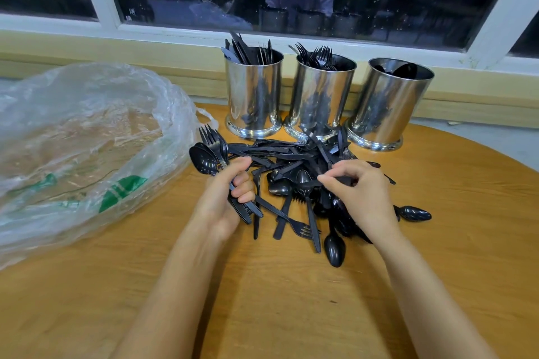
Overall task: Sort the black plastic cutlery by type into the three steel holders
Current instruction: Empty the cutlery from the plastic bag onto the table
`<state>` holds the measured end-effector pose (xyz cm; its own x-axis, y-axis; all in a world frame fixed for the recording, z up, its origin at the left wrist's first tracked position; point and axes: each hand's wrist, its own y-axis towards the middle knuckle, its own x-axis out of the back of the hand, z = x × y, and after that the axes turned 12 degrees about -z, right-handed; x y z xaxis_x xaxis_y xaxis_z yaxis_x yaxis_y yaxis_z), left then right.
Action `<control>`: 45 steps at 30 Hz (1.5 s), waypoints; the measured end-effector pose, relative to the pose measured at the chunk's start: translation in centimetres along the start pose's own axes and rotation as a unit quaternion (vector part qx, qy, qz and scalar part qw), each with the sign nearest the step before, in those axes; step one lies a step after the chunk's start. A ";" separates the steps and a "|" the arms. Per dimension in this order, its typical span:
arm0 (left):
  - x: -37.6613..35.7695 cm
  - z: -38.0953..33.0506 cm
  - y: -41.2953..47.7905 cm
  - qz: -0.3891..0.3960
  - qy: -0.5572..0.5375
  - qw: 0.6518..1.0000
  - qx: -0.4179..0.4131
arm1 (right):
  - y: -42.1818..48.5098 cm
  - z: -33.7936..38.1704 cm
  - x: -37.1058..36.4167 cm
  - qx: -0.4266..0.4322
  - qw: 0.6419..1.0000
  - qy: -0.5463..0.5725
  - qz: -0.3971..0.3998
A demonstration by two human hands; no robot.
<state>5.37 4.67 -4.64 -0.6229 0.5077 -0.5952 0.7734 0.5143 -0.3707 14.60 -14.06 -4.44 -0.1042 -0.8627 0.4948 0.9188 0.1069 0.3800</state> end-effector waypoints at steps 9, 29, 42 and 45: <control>0.0 0.2 0.3 -0.001 0.017 1.000 -0.016 | 0.2 0.0 1.0 -0.004 0.991 -0.100 0.086; -1.0 1.9 -0.8 0.024 0.151 0.987 -0.059 | -2.7 5.6 -1.7 0.078 0.981 0.162 0.077; -1.6 1.8 -2.0 0.089 0.261 0.960 -0.049 | 2.7 10.1 -3.3 0.272 0.936 -0.040 0.221; -1.5 1.7 -2.0 0.100 0.268 0.957 -0.047 | 3.2 9.9 -3.1 0.254 0.933 -0.070 0.245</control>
<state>4.99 1.65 -4.21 -0.4548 0.8706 -0.1875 0.8847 0.4175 -0.2073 14.07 -6.11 2.95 0.1990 -0.5801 0.7899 0.5736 0.7225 0.3861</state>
